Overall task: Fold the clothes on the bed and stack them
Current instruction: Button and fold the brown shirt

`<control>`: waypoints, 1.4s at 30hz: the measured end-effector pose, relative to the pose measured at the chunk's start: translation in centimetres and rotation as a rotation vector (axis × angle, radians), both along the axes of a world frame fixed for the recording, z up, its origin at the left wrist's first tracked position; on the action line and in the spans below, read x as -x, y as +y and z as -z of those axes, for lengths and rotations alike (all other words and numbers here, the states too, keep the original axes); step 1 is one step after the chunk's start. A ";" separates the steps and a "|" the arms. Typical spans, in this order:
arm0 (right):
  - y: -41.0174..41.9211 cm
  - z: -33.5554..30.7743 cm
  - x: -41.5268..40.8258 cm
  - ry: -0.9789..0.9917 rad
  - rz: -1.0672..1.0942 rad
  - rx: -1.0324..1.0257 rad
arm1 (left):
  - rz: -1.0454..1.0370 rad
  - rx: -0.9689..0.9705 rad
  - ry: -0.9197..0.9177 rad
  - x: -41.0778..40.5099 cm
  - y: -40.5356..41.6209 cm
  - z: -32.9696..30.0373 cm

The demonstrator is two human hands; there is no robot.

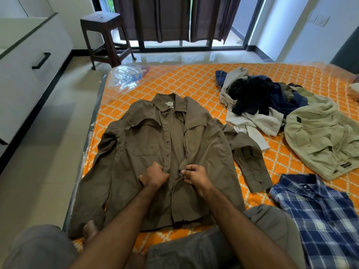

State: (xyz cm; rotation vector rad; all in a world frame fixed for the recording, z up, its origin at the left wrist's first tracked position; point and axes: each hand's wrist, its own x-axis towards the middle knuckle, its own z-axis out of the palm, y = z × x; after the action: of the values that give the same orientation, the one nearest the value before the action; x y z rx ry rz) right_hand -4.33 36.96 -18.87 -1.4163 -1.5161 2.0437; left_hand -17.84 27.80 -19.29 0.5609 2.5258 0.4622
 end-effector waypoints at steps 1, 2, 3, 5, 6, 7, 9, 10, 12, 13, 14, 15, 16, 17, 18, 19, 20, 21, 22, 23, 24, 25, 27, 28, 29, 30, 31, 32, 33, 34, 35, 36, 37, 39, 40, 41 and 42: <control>-0.1 0.0 0.2 0.020 0.004 0.020 | -0.031 -0.041 -0.035 0.2 -0.1 0.2; -0.3 -0.1 0.3 0.034 0.003 0.034 | -0.055 -0.078 -0.069 0.4 -0.2 0.4; -0.4 -0.1 0.5 0.033 -0.002 0.039 | -0.076 -0.112 -0.092 0.4 -0.4 0.4; -0.6 0.1 0.7 0.012 0.002 0.042 | -0.103 -0.156 -0.116 0.4 -0.7 0.6; -0.6 0.3 0.9 -0.005 0.003 0.035 | -0.106 -0.183 -0.131 0.4 -0.9 0.7; -0.6 0.4 1.0 -0.027 -0.003 0.021 | -0.112 -0.210 -0.145 0.4 -1.1 1.0; -0.6 0.8 1.2 -0.065 -0.023 -0.019 | -0.116 -0.266 -0.177 0.4 -1.5 1.9; -0.7 0.8 1.3 -0.072 -0.027 -0.040 | -0.114 -0.287 -0.186 0.6 -1.6 2.4; -1.0 1.0 1.6 -0.096 -0.026 -0.098 | -0.105 -0.321 -0.198 0.7 -1.7 3.2; -1.2 1.2 1.8 -0.108 -0.030 -0.127 | -0.104 -0.340 -0.205 0.7 -1.7 3.4; -1.4 1.2 2.0 -0.115 -0.027 -0.158 | -0.104 -0.358 -0.211 0.9 -1.7 3.9; -1.7 1.3 2.2 -0.125 -0.033 -0.194 | -0.101 -0.368 -0.214 0.7 -1.8 3.6; -2.1 1.4 2.5 -0.133 -0.038 -0.230 | -0.106 -0.373 -0.218 0.5 -1.8 3.0; -2.3 1.6 2.7 -0.153 -0.045 -0.266 | -0.115 -0.369 -0.222 0.3 -1.8 2.5; -2.5 1.8 2.8 -0.172 -0.048 -0.294 | -0.125 -0.365 -0.229 0.1 -1.8 2.2; -2.6 1.7 2.8 -0.189 -0.051 -0.309 | -0.129 -0.365 -0.232 0.0 -1.8 1.8; -2.7 1.7 2.8 -0.197 -0.047 -0.326 | -0.137 -0.369 -0.233 -0.1 -1.7 1.6; -2.7 1.8 2.7 -0.216 -0.046 -0.337 | -0.144 -0.371 -0.236 -0.1 -1.7 1.7; -2.6 1.9 2.5 -0.230 -0.043 -0.345 | -0.152 -0.374 -0.243 -0.1 -1.7 1.8; -2.5 1.9 2.5 -0.240 -0.038 -0.348 | -0.165 -0.379 -0.250 0.0 -1.7 2.1; -2.6 2.0 2.5 -0.246 -0.035 -0.354 | -0.181 -0.389 -0.261 0.1 -1.7 2.4; -2.8 1.8 2.5 -0.254 -0.037 -0.358 | -0.186 -0.398 -0.265 0.2 -1.8 2.6; -3.1 1.9 2.7 -0.268 -0.032 -0.368 | -0.188 -0.426 -0.278 0.2 -1.8 3.0; -3.2 2.0 2.8 -0.276 -0.030 -0.370 | -0.197 -0.448 -0.294 0.2 -1.9 3.0; -3.3 2.0 3.0 -0.281 -0.029 -0.366 | -0.207 -0.465 -0.309 0.1 -2.0 3.1; -3.4 2.2 3.1 -0.284 -0.024 -0.360 | -0.212 -0.476 -0.317 0.1 -2.1 3.2; -3.4 2.3 3.1 -0.280 -0.021 -0.353 | -0.212 -0.485 -0.318 0.1 -2.1 3.3; -3.4 2.3 3.1 -0.270 -0.020 -0.345 | -0.208 -0.494 -0.317 0.1 -2.2 3.4; -3.4 2.2 3.2 -0.246 -0.013 -0.330 | -0.205 -0.513 -0.321 0.0 -2.3 3.5; -3.5 2.2 3.1 -0.208 0.003 -0.304 | -0.201 -0.531 -0.327 0.0 -2.3 3.4; -3.6 2.0 3.0 -0.168 0.017 -0.272 | -0.195 -0.547 -0.338 -0.2 -2.4 3.2; -3.7 1.9 2.9 -0.142 0.034 -0.244 | -0.191 -0.559 -0.349 -0.3 -2.5 3.0; -3.8 1.9 2.9 -0.131 0.053 -0.223 | -0.187 -0.573 -0.361 -0.4 -2.5 2.9; -4.1 2.4 3.1 -0.138 0.101 -0.194 | -0.186 -0.590 -0.376 -0.4 -2.5 2.7; -4.3 2.6 3.2 -0.137 0.118 -0.183 | -0.183 -0.594 -0.385 -0.3 -2.5 2.6; -4.4 2.7 3.3 -0.139 0.123 -0.170 | -0.186 -0.598 -0.395 -0.3 -2.6 2.5; -4.6 2.7 3.4 -0.135 0.127 -0.151 | -0.189 -0.601 -0.403 -0.4 -2.7 2.3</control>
State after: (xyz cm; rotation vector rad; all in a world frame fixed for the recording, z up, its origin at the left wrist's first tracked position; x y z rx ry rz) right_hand -7.75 32.38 -21.55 -1.5744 -1.5528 1.7527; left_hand -17.47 25.12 -21.62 0.3833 2.0390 1.2869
